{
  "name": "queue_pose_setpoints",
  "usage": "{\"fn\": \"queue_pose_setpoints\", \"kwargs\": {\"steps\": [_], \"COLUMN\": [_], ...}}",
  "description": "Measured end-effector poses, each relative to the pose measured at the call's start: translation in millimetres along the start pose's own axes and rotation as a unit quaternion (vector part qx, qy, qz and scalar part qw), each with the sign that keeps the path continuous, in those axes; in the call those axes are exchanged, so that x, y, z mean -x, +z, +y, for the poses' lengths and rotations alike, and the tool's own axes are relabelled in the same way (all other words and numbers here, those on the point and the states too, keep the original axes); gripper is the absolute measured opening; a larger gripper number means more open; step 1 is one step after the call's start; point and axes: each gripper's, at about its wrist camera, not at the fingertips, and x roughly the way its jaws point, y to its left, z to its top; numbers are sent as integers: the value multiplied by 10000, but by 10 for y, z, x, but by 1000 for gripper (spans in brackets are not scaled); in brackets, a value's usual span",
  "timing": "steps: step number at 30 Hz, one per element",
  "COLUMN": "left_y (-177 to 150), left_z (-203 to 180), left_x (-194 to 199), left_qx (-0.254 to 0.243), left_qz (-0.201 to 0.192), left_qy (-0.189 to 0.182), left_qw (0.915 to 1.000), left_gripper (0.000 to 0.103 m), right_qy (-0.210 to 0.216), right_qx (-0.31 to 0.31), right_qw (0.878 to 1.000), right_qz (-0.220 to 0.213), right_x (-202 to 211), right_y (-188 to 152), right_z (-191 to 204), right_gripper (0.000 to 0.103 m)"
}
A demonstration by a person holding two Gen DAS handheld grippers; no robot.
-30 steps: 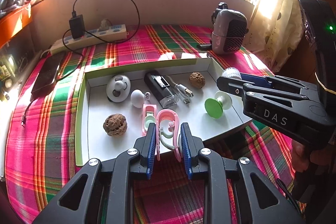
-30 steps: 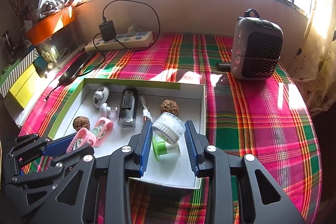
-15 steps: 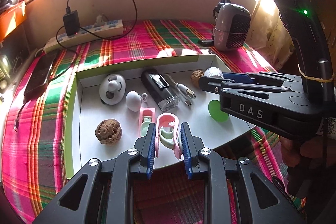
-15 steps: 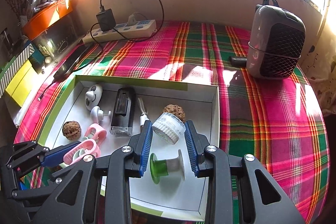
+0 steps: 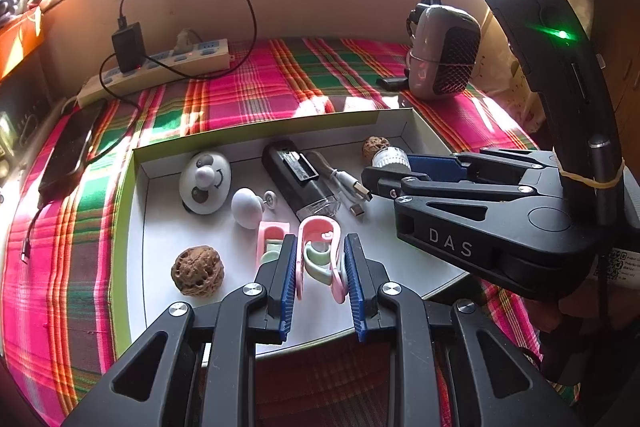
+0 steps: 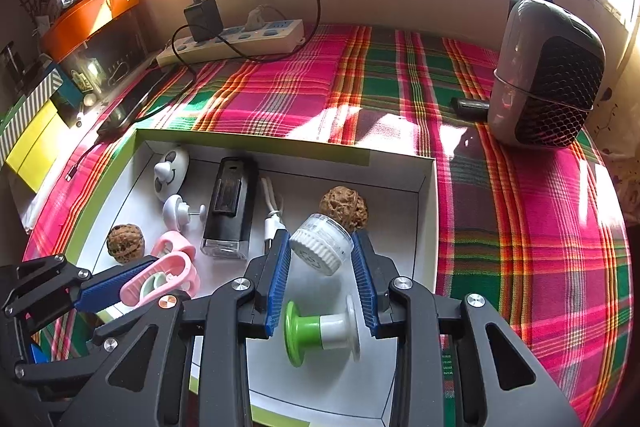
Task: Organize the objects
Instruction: 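Lower the pink clip and white jar into the box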
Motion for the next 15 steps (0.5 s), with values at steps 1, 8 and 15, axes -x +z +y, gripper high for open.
{"fn": "queue_pose_setpoints", "kwargs": {"steps": [1,8,15], "left_y": [0,4,2], "left_z": [-3,-43,-47], "left_x": [-14,-84,-127], "left_qx": [2,-23,-31], "left_qz": [18,77,105], "left_qy": [4,46,61], "left_qw": [10000,10000,9999], "left_gripper": [21,21,21], "right_qy": [-24,-102,-137], "right_qx": [-10,21,46], "right_qw": [10000,9999,9999], "right_qz": [13,30,14], "right_x": [-11,-57,-89], "right_y": [3,12,22], "right_z": [-4,-17,-16], "right_gripper": [33,33,33]}}
